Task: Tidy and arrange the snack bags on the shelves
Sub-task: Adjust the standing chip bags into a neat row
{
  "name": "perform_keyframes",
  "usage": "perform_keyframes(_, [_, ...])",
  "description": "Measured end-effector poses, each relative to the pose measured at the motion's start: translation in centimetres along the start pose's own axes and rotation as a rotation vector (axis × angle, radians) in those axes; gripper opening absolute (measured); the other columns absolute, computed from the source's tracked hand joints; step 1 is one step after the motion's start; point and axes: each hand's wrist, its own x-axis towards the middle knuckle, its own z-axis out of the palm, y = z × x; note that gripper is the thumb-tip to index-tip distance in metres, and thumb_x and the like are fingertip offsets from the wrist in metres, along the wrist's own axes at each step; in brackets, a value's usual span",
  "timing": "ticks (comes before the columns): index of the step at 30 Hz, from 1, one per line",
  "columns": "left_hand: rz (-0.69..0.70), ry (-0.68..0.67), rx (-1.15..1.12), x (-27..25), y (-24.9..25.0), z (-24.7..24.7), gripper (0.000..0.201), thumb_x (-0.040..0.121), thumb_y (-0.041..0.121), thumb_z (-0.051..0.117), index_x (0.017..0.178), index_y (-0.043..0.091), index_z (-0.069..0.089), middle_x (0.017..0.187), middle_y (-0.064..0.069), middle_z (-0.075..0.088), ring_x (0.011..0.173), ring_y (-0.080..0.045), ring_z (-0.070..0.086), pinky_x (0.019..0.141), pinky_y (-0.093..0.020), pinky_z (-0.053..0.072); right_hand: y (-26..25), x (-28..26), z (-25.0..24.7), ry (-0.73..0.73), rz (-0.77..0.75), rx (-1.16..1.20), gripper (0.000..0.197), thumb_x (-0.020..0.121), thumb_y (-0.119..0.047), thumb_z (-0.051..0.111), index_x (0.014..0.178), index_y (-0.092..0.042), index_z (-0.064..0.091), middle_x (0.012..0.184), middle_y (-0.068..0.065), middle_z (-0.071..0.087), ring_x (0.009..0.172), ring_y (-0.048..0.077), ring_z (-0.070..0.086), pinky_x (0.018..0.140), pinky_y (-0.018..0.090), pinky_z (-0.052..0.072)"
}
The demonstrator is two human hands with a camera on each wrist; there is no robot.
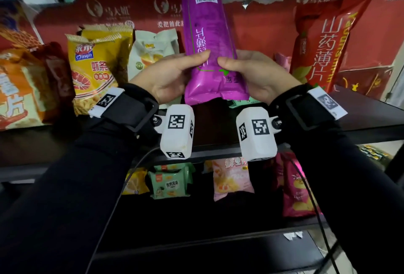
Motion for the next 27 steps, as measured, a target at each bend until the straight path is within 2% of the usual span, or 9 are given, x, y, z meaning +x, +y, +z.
perform_keyframes(2, [0.004, 0.058, 0.021, 0.2, -0.4, 0.1, 0.030, 0.091, 0.012, 0.055, 0.121, 0.008, 0.058, 0.108, -0.005, 0.068, 0.096, -0.017, 0.066, 0.090, -0.031, 0.055, 0.4, 0.2, 0.0, 0.031, -0.021, -0.038, 0.037, 0.088, 0.003, 0.058, 0.125, 0.000, 0.056, 0.097, 0.011, 0.068, 0.076, 0.017, 0.068, 0.073, 0.028, 0.059])
perform_keyframes(5, [0.003, 0.093, 0.028, 0.3, -0.8, -0.1, 0.038, 0.094, 0.003, 0.051, 0.132, 0.005, 0.052, 0.113, -0.008, 0.064, 0.098, -0.018, 0.064, 0.089, -0.030, 0.054, 0.4, 0.5, -0.1, 0.013, -0.001, -0.062, 0.034, 0.086, 0.004, 0.060, 0.118, -0.006, 0.059, 0.089, 0.007, 0.071, 0.072, 0.015, 0.070, 0.067, 0.029, 0.059])
perform_keyframes(8, [-0.029, 0.057, 0.079, 0.3, -0.4, -0.1, 0.042, 0.090, -0.001, 0.053, 0.132, 0.006, 0.053, 0.117, -0.011, 0.065, 0.100, -0.021, 0.065, 0.087, -0.032, 0.056, -0.2, 0.5, -0.1, -0.039, 0.065, -0.145, 0.018, 0.089, -0.014, 0.062, 0.106, -0.020, 0.063, 0.086, -0.006, 0.074, 0.074, 0.008, 0.071, 0.064, 0.027, 0.057])
perform_keyframes(10, [-0.057, 0.033, 0.084, 0.2, 0.2, 0.2, 0.034, 0.087, 0.009, 0.058, 0.121, 0.011, 0.059, 0.106, -0.006, 0.072, 0.093, -0.018, 0.070, 0.079, -0.034, 0.058, -0.3, 0.4, 0.2, -0.013, 0.059, -0.164, 0.016, 0.091, -0.022, 0.061, 0.107, -0.023, 0.064, 0.089, -0.009, 0.073, 0.079, 0.006, 0.071, 0.069, 0.028, 0.057])
perform_keyframes(13, [0.016, 0.056, 0.014, 0.4, 1.1, 0.8, 0.021, 0.094, 0.024, 0.054, 0.109, 0.013, 0.063, 0.093, -0.002, 0.075, 0.085, -0.016, 0.073, 0.067, -0.032, 0.058, 0.0, 0.3, 0.7, 0.029, 0.023, -0.135, 0.024, 0.091, -0.014, 0.061, 0.115, -0.014, 0.062, 0.094, -0.002, 0.070, 0.078, 0.007, 0.069, 0.068, 0.022, 0.057])
perform_keyframes(16, [0.122, 0.148, -0.060, 0.8, 1.3, 1.1, 0.032, 0.098, 0.018, 0.051, 0.127, 0.005, 0.055, 0.107, -0.011, 0.070, 0.093, -0.021, 0.071, 0.076, -0.036, 0.058, -0.2, 0.1, 0.8, 0.006, 0.018, -0.161, 0.034, 0.089, -0.010, 0.063, 0.123, -0.012, 0.058, 0.097, -0.002, 0.069, 0.078, 0.007, 0.069, 0.066, 0.022, 0.057])
perform_keyframes(20, [0.133, 0.212, -0.087, 0.8, 0.6, 1.6, 0.045, 0.091, 0.006, 0.059, 0.134, 0.003, 0.049, 0.106, -0.010, 0.068, 0.089, -0.020, 0.069, 0.081, -0.037, 0.057, -1.0, 0.2, 0.7, 0.002, -0.048, -0.048, 0.044, 0.087, 0.001, 0.060, 0.126, -0.017, 0.051, 0.098, -0.002, 0.068, 0.078, 0.008, 0.069, 0.061, 0.026, 0.056])
perform_keyframes(24, [0.085, 0.125, -0.029, -0.3, 0.4, 1.7, 0.044, 0.091, 0.000, 0.054, 0.133, 0.010, 0.049, 0.101, -0.003, 0.067, 0.079, -0.014, 0.069, 0.064, -0.032, 0.057, -0.7, 0.1, 0.3, 0.021, -0.153, -0.023, 0.058, 0.077, 0.014, 0.062, 0.130, -0.006, 0.048, 0.100, 0.002, 0.068, 0.084, 0.012, 0.069, 0.071, 0.029, 0.057])
perform_keyframes(27, [0.073, 0.093, -0.081, -1.3, 1.0, 2.0, 0.043, 0.089, -0.007, 0.040, 0.122, 0.017, 0.053, 0.097, -0.002, 0.065, 0.075, -0.013, 0.067, 0.061, -0.037, 0.059, -0.3, 0.1, 0.2, 0.032, -0.227, 0.011, 0.064, 0.068, 0.023, 0.065, 0.124, -0.004, 0.049, 0.100, 0.007, 0.067, 0.093, 0.021, 0.066, 0.086, 0.039, 0.056])
